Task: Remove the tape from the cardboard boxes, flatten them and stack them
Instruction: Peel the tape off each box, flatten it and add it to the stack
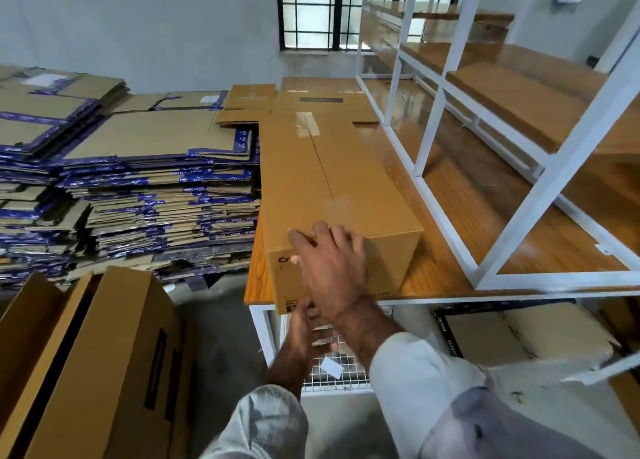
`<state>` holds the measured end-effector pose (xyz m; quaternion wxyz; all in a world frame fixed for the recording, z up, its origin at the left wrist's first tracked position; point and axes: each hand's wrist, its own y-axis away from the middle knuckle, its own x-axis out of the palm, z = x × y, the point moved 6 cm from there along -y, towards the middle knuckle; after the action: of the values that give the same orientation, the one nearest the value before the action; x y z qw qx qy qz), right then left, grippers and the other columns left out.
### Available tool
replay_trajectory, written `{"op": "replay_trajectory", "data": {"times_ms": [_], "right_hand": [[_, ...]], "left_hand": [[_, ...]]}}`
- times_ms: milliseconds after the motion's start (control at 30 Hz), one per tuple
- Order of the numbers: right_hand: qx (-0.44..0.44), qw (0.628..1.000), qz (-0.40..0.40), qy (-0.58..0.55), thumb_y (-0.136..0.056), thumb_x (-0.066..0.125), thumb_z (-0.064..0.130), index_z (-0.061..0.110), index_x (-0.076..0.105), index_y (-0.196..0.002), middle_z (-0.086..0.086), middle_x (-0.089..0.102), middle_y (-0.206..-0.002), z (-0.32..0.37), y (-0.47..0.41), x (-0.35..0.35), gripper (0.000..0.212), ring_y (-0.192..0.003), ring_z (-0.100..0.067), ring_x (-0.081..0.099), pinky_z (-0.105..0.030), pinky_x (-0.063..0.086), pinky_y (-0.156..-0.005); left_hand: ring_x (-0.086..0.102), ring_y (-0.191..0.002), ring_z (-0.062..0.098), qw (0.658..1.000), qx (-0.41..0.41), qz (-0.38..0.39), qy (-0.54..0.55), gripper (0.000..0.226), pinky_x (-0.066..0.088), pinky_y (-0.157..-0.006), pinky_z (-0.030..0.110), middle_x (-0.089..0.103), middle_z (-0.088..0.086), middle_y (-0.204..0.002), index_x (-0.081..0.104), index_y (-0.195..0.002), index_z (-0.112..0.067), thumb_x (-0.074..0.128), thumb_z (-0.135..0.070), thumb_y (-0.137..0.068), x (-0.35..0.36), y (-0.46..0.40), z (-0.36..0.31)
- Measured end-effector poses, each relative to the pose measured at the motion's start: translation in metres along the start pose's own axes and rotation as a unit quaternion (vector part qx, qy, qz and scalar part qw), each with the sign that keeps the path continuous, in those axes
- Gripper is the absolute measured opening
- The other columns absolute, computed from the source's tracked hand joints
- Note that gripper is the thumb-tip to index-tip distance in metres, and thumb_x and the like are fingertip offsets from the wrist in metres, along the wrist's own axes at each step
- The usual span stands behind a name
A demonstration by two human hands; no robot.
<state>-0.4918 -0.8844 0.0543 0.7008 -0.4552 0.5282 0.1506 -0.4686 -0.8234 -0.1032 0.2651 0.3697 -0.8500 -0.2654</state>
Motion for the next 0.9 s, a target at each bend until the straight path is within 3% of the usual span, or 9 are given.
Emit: {"op": "replay_trajectory", "data": {"times_ms": [100,167,267,367,433,500,600,733,900], "right_hand": [[0.006,1.0,0.016,0.0,-0.083,0.082,0.039,0.033,0.053,-0.137,-0.006,0.057,-0.131,0.005,-0.008,0.002,0.061,-0.116,-0.028,0.053,-0.048,0.041,-0.095],[0.017,1.0,0.016,-0.008,-0.089,0.075,0.038,0.031,0.053,-0.137,-0.007,0.055,-0.133,0.009,-0.012,0.003,0.053,-0.118,-0.028,0.051,-0.049,0.039,-0.096],[0.025,0.999,0.022,-0.006,-0.092,0.071,0.038,0.031,0.054,-0.135,-0.006,0.052,-0.134,0.011,-0.023,-0.001,0.047,-0.121,-0.028,0.047,-0.051,0.035,-0.098],[0.019,0.997,0.032,-0.066,-0.096,0.062,0.046,0.028,0.062,-0.129,-0.004,0.056,-0.13,0.001,-0.035,-0.008,0.038,-0.121,-0.025,0.049,-0.048,0.037,-0.101],[0.042,0.988,0.016,-0.149,-0.096,0.059,0.047,0.028,0.069,-0.114,0.001,0.063,-0.112,-0.017,-0.043,-0.018,0.028,-0.108,-0.019,0.054,-0.044,0.044,-0.096],[0.07,0.98,0.007,-0.187,-0.095,0.06,0.042,0.029,0.071,-0.106,0.004,0.064,-0.104,-0.042,-0.054,-0.024,0.02,-0.101,-0.016,0.056,-0.044,0.051,-0.091],[0.102,0.977,0.047,-0.182,-0.097,0.061,0.038,0.031,0.067,-0.121,0.002,0.061,-0.12,-0.083,-0.07,-0.017,0.025,-0.112,-0.018,0.054,-0.046,0.05,-0.097],[0.091,0.97,0.13,-0.182,-0.099,0.057,0.04,0.033,0.056,-0.14,-0.001,0.05,-0.138,-0.12,-0.071,0.008,0.041,-0.13,-0.022,0.044,-0.047,0.044,-0.107],[0.052,0.973,0.161,-0.156,-0.1,0.054,0.045,0.038,0.052,-0.145,-0.001,0.043,-0.145,-0.12,-0.082,0.022,0.046,-0.131,-0.024,0.039,-0.047,0.044,-0.106]], "left_hand": [[0.062,-0.076,0.031,0.999,0.016,-0.034,0.018,0.029,0.054,-0.085,0.048,0.068,0.01,-0.08,0.059,-0.083,-0.015,0.048,-0.036,-0.101,-0.015,-0.001,-0.011],[0.052,-0.065,0.025,0.991,0.026,-0.094,0.087,0.022,0.045,-0.066,0.034,0.057,0.009,-0.073,0.054,-0.075,-0.015,0.05,-0.027,-0.092,-0.032,-0.004,-0.026],[0.055,-0.069,0.024,0.956,0.148,-0.226,0.112,0.021,0.048,-0.069,0.036,0.061,0.008,-0.08,0.06,-0.084,-0.012,0.051,-0.029,-0.094,-0.063,-0.001,-0.067],[0.052,-0.073,0.02,0.885,0.38,-0.268,0.006,0.023,0.046,-0.072,0.039,0.059,0.001,-0.079,0.058,-0.078,-0.02,0.055,-0.031,-0.099,-0.061,0.029,-0.131],[0.055,-0.077,0.017,0.812,0.53,-0.207,-0.131,0.019,0.047,-0.072,0.034,0.061,-0.001,-0.085,0.062,-0.086,-0.021,0.055,-0.032,-0.1,-0.032,0.055,-0.178],[0.06,-0.097,0.018,0.733,0.592,-0.12,-0.313,0.032,0.047,-0.084,0.035,0.067,0.003,-0.106,0.069,-0.108,-0.016,0.05,-0.039,-0.096,0.006,0.064,-0.21],[0.051,-0.127,0.021,0.647,0.519,0.005,-0.558,0.06,0.035,-0.107,0.046,0.06,0.003,-0.138,0.059,-0.136,-0.018,0.039,-0.054,-0.093,0.051,0.048,-0.217],[0.041,-0.134,0.024,0.47,0.432,-0.017,-0.769,0.094,0.031,-0.109,0.057,0.043,-0.001,-0.148,0.04,-0.152,-0.03,0.033,-0.091,-0.081,0.063,0.027,-0.21],[0.039,-0.127,0.023,0.472,0.424,-0.032,-0.772,0.115,0.031,-0.108,0.058,0.042,-0.001,-0.141,0.039,-0.152,-0.033,0.022,-0.103,-0.062,0.057,0.016,-0.205]]}}
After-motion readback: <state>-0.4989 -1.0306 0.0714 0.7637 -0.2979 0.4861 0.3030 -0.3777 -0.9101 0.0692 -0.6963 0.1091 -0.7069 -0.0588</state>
